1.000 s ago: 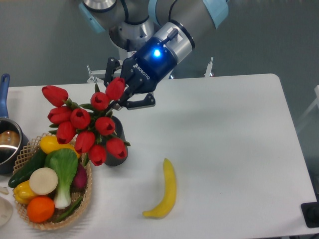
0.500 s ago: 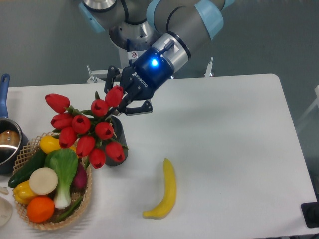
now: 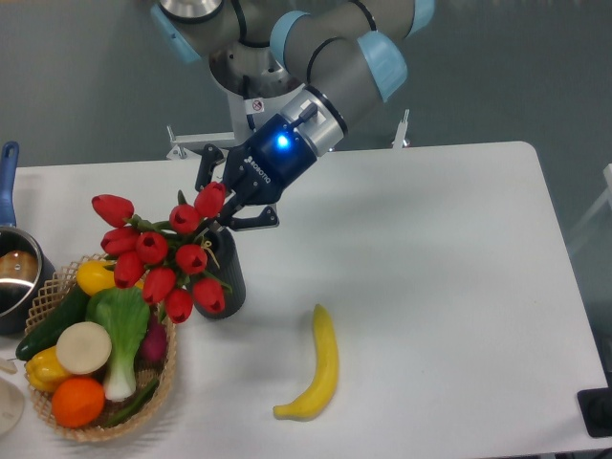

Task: Insert the flowers into the vase
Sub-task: 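Lower the tulip stems into the black vase opening, then open the gripper to release the tulips in the vase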

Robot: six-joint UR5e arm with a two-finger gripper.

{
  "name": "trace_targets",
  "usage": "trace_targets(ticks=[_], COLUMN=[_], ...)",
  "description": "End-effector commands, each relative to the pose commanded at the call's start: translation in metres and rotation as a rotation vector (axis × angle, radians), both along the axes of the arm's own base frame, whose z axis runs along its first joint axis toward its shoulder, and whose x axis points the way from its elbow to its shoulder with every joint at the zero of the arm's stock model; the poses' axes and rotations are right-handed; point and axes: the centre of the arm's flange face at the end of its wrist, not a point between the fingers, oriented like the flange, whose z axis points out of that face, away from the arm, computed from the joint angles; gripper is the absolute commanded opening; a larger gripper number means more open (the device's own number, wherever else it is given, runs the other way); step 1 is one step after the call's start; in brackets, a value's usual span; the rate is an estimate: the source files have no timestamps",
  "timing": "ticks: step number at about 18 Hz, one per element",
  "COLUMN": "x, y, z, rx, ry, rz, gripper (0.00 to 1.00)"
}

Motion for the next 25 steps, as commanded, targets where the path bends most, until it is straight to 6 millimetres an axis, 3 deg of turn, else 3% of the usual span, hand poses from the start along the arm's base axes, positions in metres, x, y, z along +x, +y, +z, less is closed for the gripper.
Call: trace_targets(ticks=[1, 6, 10, 12, 13, 15, 20, 25], x=[0.001, 0.01, 0.01, 0.012, 0.012, 0.011, 0.012, -0.011], y=[-0.001, -0.008, -0.011, -0.012, -0.013, -0.014, -0.035, -0.064], z=[-0.014, -0.043, -0.053, -0.053, -0.053, -0.051, -0.034, -0.015], rx=[-0.016, -0.047, -0.09, -0.092, -0.093, -0.094, -0.09, -0.128], ry=[0.005, 0.032, 0.042, 0.04, 0.039, 0.036, 0.059, 0.106], rz=[-0.005, -0.022, -0.018, -0.016, -0.014, -0.01, 0.037, 0.139], gripper=[0.07, 0.26, 0.42, 0.6, 0.75, 0.97, 1.0, 1.0])
